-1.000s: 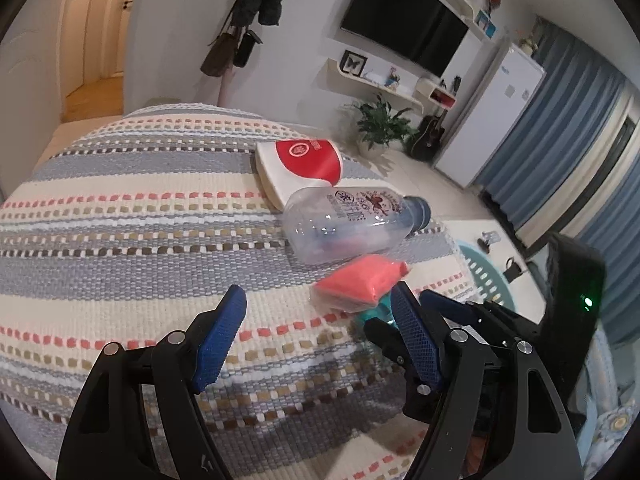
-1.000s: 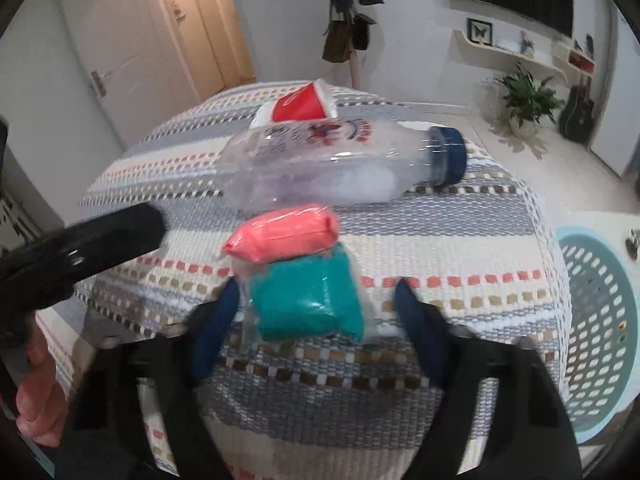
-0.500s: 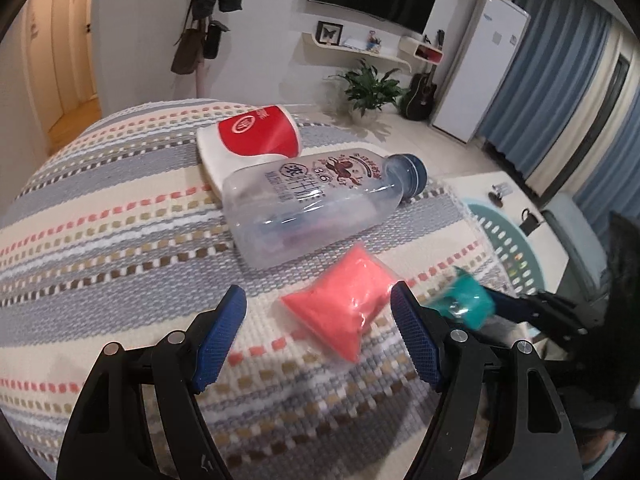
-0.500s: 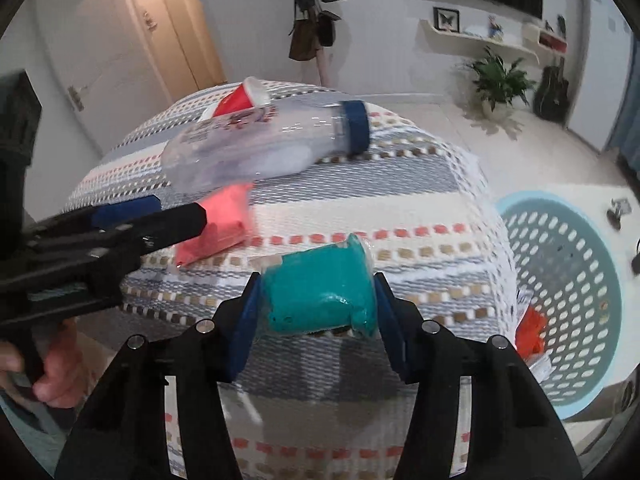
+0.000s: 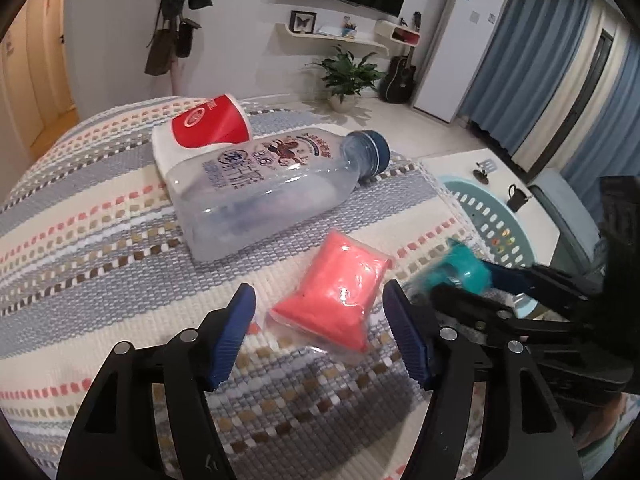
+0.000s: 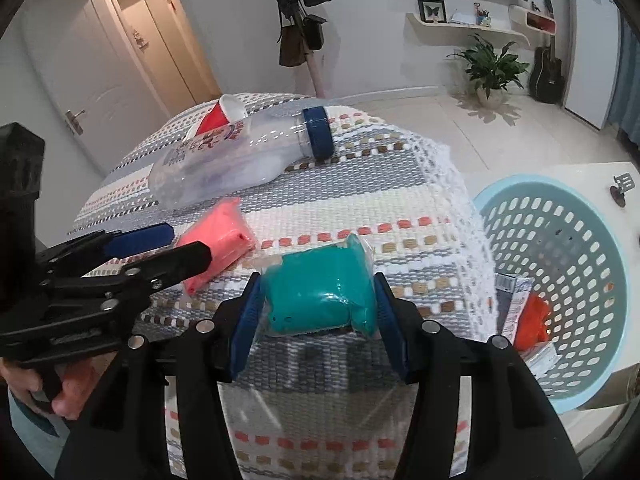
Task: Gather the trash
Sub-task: 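Grasp the teal packet with the right tool while the left tool grasps the pink packet, then lower both packets over the blue basket and open both tools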
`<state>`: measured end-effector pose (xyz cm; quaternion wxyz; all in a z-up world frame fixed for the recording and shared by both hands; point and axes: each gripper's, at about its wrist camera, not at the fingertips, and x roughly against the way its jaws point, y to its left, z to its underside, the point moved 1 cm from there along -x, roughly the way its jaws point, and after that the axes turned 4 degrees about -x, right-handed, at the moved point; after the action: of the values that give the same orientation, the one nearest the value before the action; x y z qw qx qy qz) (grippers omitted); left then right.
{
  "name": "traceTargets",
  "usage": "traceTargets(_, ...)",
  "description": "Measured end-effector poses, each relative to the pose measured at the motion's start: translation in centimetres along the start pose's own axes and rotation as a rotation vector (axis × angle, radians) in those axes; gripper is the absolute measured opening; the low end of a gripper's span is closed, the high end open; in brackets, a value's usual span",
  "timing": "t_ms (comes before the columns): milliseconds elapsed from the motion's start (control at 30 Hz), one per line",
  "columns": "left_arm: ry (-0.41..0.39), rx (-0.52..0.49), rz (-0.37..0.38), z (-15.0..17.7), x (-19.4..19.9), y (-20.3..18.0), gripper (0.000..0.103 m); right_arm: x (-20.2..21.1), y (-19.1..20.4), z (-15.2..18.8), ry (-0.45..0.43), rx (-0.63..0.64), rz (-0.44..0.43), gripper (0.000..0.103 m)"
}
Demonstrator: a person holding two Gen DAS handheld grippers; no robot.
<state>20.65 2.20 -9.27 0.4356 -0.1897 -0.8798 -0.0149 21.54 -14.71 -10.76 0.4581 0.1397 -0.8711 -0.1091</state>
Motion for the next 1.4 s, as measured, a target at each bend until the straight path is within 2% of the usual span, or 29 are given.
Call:
traceTargets(200,0.007,-0.07,-0.071,-0.1,-1.0,-1.5,0.064,1.4,-1.8,-0.2,-0.026,-0.031,0.014,0.051)
traceTargets(267,0.011,-0.103,-0.106,-0.2,-1.2,-2.2,0.052,1.8,-2.5,-0.3,-0.033,-0.047,0.015,0.051)
traceTargets(433,-0.014,-0.104,-0.126,-0.6,-0.6,-3.3,0.049,3.7,-3.6,-0.5,-0.09,-0.055,0.045,0.051)
traceTargets(700,-0.164,-0.054,-0.027,-2.7,3.7,-5.9,0.049,8.5,-4.2,-1.2,-0.246,-0.06,0.086,0.051)
traceTargets(867,-0.233,-0.065,0.019,-4.1,5.4,-8.2,0.05,10.3,-6.2,-1.5,-0.296,-0.101,0.096,0.051)
traceTargets(967,-0.236,-0.088,0.067,-4.7,5.5,-9.9,0.05,10.7,-7.8,-1.5,-0.304,-0.139,0.108,0.051)
traceTargets(1267,-0.196,-0.193,0.075,-4.8,2.7,-14.5,0.05,10.1,-12.3,-0.7,-0.287,-0.224,0.143,0.051)
traceTargets(1400,-0.176,-0.219,0.074,-4.8,1.2,-15.2,0.05,9.5,-13.7,-0.5,-0.276,-0.253,0.157,0.051)
